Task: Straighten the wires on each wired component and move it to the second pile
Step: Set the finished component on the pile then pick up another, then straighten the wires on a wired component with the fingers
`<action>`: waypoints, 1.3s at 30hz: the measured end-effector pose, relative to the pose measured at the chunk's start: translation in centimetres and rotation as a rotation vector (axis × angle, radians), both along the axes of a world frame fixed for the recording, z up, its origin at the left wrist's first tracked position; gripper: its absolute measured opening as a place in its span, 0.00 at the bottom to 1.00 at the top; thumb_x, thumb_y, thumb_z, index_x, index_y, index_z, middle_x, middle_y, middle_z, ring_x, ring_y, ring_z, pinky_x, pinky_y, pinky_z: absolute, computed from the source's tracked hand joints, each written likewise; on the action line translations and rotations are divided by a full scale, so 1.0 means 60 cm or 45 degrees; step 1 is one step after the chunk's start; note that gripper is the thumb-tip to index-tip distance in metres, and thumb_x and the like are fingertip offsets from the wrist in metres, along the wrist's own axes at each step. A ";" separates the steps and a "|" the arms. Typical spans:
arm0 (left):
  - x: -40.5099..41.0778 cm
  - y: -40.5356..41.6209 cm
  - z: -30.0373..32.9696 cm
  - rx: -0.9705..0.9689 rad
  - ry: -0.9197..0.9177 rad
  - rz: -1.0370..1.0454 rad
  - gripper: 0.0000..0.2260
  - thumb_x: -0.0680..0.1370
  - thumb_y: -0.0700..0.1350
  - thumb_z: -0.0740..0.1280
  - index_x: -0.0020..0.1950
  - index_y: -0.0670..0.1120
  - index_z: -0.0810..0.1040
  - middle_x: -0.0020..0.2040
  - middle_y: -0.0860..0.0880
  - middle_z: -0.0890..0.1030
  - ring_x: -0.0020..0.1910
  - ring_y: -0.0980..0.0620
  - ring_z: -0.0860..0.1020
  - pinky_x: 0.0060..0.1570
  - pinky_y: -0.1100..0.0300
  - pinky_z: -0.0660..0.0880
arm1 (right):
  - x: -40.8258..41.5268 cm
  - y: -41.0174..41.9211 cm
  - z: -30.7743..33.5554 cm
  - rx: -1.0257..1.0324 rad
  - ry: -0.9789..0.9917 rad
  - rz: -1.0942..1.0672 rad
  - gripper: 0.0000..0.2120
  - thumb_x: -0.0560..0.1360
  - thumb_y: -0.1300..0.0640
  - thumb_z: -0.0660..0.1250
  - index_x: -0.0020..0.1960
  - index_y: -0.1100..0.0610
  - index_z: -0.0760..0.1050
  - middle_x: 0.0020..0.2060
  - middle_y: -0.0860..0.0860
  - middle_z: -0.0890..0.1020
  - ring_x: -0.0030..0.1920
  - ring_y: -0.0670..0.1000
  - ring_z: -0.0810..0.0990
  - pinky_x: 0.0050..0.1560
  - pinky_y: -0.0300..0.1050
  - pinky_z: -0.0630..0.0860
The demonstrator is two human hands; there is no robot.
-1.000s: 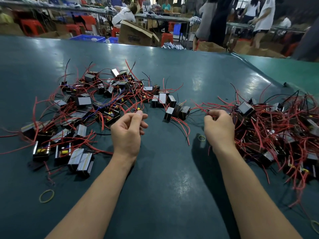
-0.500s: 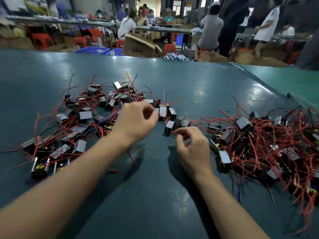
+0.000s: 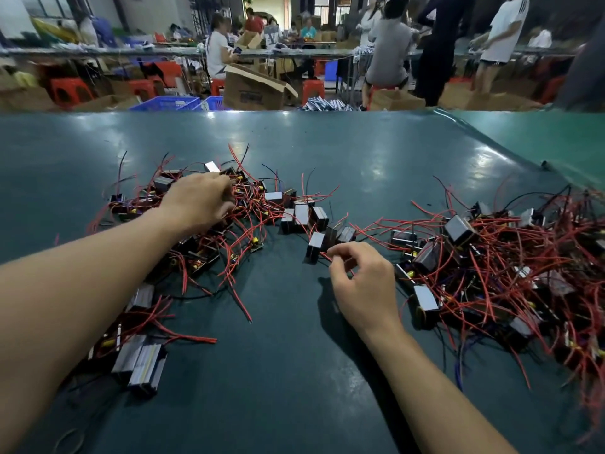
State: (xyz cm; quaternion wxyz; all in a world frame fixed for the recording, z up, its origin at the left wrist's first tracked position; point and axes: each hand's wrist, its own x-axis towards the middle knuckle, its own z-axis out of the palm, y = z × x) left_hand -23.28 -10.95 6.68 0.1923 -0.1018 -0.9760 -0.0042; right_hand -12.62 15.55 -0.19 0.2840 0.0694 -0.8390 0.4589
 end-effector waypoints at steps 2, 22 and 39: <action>0.014 0.002 0.014 0.328 0.190 0.040 0.10 0.78 0.49 0.68 0.53 0.44 0.78 0.51 0.43 0.81 0.49 0.43 0.79 0.51 0.47 0.77 | 0.002 0.000 0.000 -0.038 0.004 -0.021 0.07 0.72 0.65 0.67 0.43 0.55 0.82 0.39 0.48 0.82 0.38 0.45 0.77 0.42 0.38 0.73; 0.023 0.136 -0.013 0.359 -0.162 -0.044 0.12 0.78 0.39 0.62 0.61 0.41 0.78 0.59 0.41 0.78 0.59 0.42 0.75 0.61 0.50 0.71 | -0.001 0.029 0.053 -1.337 -0.641 0.398 0.10 0.80 0.54 0.58 0.51 0.58 0.76 0.42 0.55 0.85 0.27 0.51 0.76 0.24 0.39 0.66; 0.031 0.082 -0.003 -0.522 0.125 0.303 0.15 0.73 0.56 0.66 0.54 0.48 0.79 0.53 0.44 0.80 0.59 0.43 0.71 0.59 0.46 0.65 | 0.001 0.034 0.055 -1.381 -0.705 0.325 0.16 0.79 0.53 0.55 0.42 0.57 0.78 0.37 0.62 0.83 0.18 0.47 0.62 0.20 0.34 0.60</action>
